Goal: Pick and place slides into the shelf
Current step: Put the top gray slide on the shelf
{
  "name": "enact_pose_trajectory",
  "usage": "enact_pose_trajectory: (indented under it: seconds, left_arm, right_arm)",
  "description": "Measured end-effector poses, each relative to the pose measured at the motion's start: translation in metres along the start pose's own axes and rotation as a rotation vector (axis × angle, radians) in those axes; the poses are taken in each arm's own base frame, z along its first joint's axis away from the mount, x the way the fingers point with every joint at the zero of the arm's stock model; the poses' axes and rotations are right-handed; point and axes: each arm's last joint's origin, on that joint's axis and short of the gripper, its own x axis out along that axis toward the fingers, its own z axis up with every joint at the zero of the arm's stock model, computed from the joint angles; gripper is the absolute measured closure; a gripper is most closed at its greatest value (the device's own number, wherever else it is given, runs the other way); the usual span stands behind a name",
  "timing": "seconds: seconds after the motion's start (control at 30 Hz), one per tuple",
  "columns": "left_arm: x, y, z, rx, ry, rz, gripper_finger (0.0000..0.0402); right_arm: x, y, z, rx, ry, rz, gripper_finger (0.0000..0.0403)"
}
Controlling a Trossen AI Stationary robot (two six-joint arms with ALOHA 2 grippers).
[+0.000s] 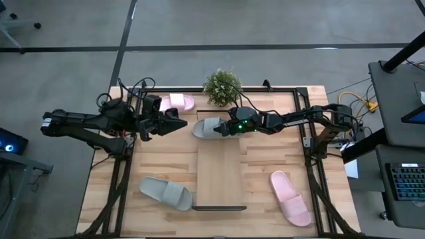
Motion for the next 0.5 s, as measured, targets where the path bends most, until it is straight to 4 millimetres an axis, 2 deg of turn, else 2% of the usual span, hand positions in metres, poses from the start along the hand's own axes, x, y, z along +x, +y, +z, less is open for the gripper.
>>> enact_pose_trajectory:
  seconds: [0.5]
  left_arm:
    - [0.0,0.0,0.0,0.0,0.001,-0.001,0.0402]
  right_arm:
    - [0.0002,-0.0009,-0.0002,-0.003,-0.006,-0.012,0.0394]
